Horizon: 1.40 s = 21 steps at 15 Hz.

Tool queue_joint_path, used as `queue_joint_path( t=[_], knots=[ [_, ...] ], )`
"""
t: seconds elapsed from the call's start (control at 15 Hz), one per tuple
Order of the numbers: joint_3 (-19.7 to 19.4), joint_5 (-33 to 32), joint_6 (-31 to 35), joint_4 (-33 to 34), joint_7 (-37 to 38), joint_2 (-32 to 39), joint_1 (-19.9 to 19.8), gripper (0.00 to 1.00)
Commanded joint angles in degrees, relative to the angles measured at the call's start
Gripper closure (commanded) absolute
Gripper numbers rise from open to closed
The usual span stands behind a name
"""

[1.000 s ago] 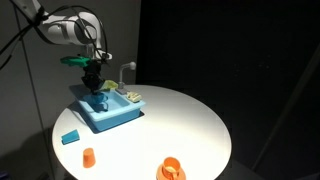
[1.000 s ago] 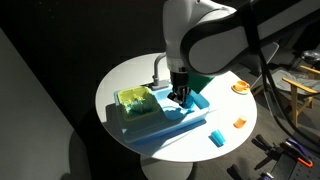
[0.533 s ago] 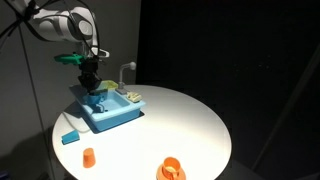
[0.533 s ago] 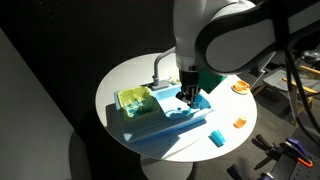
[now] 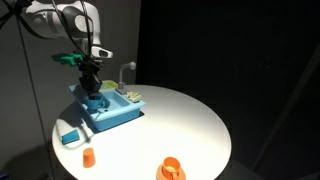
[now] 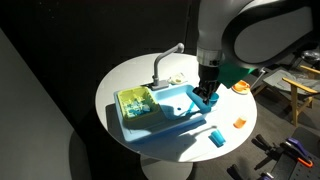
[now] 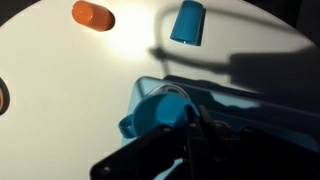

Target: Pick up the blue mug from the sink and put it on the table

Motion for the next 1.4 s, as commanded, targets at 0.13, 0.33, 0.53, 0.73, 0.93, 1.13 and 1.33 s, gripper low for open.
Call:
queue_joint_path(
  t=[0.13, 0.33, 0.53, 0.73, 0.93, 1.13, 1.33],
  knots=[
    [-0.9, 3.7, 4.3, -7.6, -1.2, -6.3, -3.6, 0.99],
    [-1.8, 4.1, 6.8, -9.9, -2.0, -7.1, -5.3, 0.99],
    [-2.7, 3.9, 8.9, -11.6, -3.1, -7.4, -6.8, 0.99],
    [-3.7, 3.6, 10.7, -12.5, -4.3, -7.2, -8.1, 0.99],
    [-4.6, 3.1, 12.3, -13.1, -5.9, -6.9, -9.2, 0.99],
    [-5.8, 3.3, 14.2, -13.8, -8.3, -6.3, -10.5, 0.99],
    [-7.1, 3.7, 16.4, -14.8, -10.5, -5.6, -11.8, 0.99]
  ],
)
